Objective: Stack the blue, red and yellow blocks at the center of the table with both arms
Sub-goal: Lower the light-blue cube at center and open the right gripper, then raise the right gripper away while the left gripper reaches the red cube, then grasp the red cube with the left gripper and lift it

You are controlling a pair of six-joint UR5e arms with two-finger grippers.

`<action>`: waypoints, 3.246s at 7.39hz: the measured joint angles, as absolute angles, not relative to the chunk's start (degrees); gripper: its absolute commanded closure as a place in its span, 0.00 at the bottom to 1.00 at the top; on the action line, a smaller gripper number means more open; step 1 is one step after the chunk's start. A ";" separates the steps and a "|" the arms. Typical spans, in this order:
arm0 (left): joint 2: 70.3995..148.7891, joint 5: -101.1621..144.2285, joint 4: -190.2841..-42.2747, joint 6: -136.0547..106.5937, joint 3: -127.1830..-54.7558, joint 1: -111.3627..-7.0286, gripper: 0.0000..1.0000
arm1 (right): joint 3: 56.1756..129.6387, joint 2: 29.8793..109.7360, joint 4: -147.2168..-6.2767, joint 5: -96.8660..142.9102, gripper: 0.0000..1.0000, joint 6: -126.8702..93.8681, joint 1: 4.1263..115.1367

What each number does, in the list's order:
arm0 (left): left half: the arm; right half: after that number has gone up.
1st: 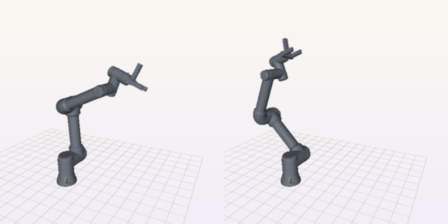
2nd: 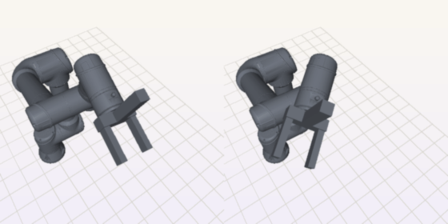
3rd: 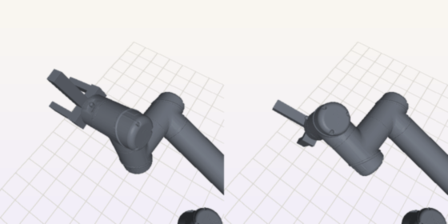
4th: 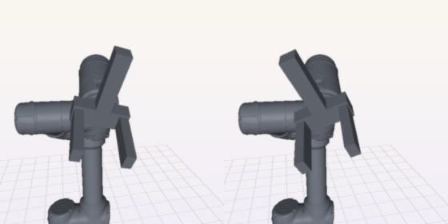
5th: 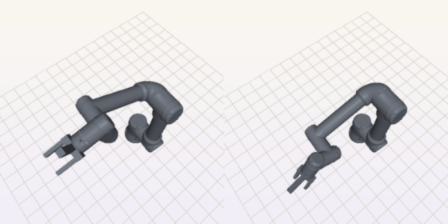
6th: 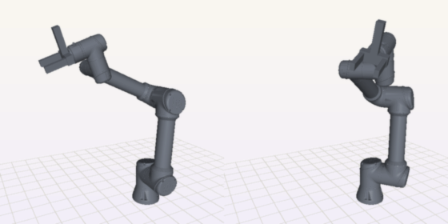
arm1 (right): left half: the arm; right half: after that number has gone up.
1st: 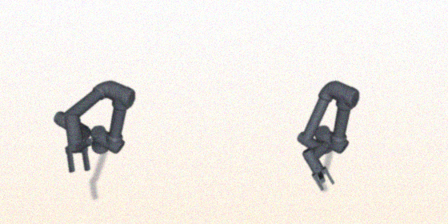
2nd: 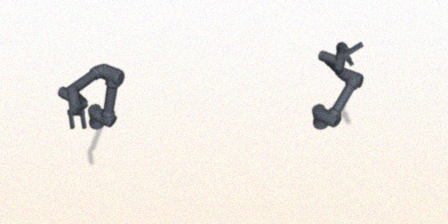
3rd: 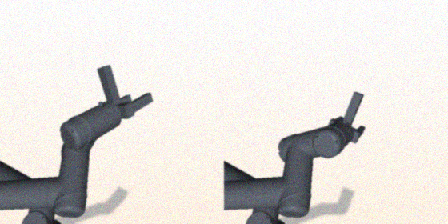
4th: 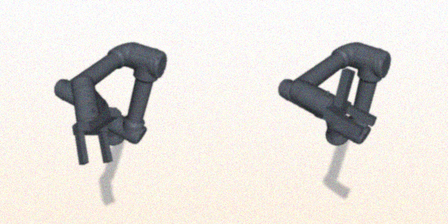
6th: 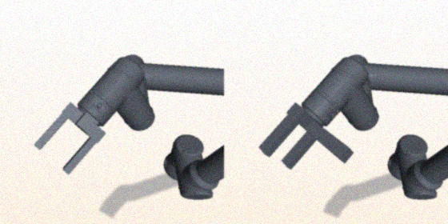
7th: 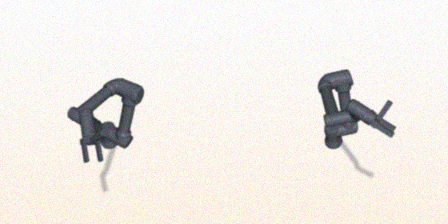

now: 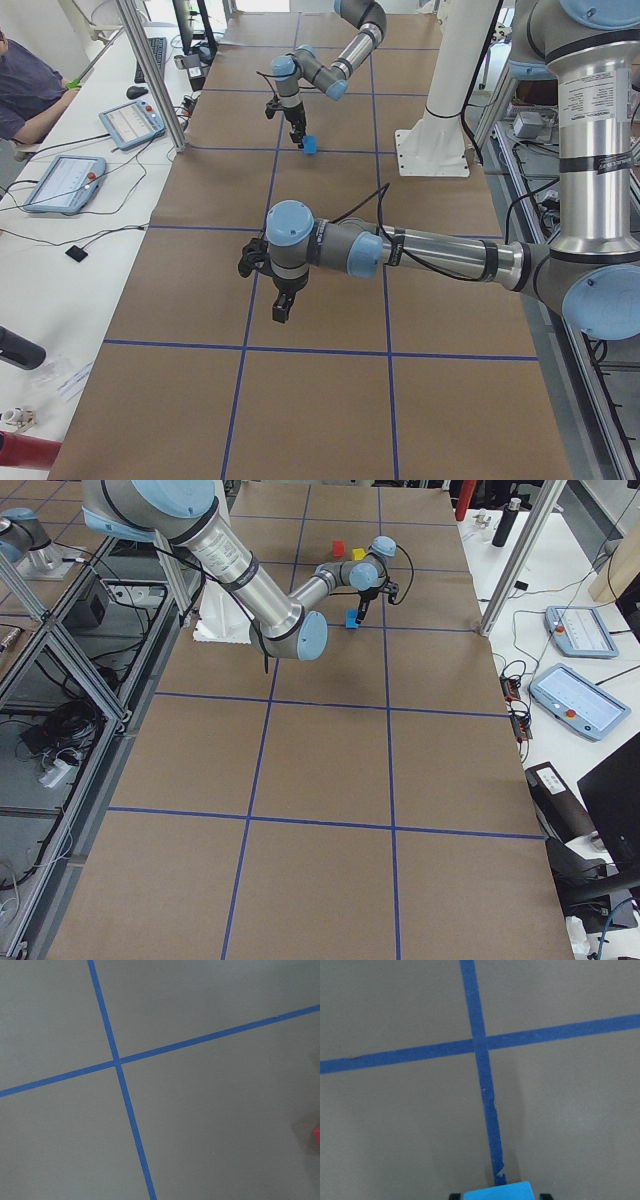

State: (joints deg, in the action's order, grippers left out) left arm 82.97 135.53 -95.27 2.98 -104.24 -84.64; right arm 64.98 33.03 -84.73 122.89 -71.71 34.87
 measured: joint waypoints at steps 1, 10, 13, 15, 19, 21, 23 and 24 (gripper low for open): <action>83.02 135.51 -95.27 2.99 -104.24 -84.64 0.00 | 64.84 33.02 -84.03 121.56 0.01 -72.25 34.48; 82.30 127.74 -110.39 -45.00 -114.47 -66.63 0.01 | 83.46 44.98 -89.44 123.94 0.00 -59.83 46.74; 80.35 109.84 -118.40 -66.27 -115.05 -46.96 0.01 | 87.72 55.43 -89.47 124.09 0.00 -41.66 52.46; 80.24 103.45 -118.78 -72.00 -115.00 -39.36 0.01 | 87.99 58.03 -89.31 124.27 0.00 -37.28 53.78; 79.89 100.17 -118.84 -72.99 -113.53 -34.62 0.01 | 87.73 58.93 -88.55 124.04 0.00 -37.33 54.00; 79.88 100.13 -119.08 -71.33 -112.11 -34.33 0.01 | 87.58 59.00 -88.51 123.77 0.00 -37.50 53.94; 80.06 100.18 -119.71 -70.77 -110.86 -34.26 0.02 | 87.46 59.05 -88.51 123.66 0.00 -37.53 53.86; 80.32 100.19 -119.94 -70.70 -110.21 -34.22 0.12 | 87.41 59.06 -88.50 123.61 0.00 -37.53 53.83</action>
State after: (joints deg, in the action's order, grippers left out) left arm 80.32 100.19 -119.94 -70.70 -110.21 -34.22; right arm 87.41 59.06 -88.50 123.61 -37.53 53.83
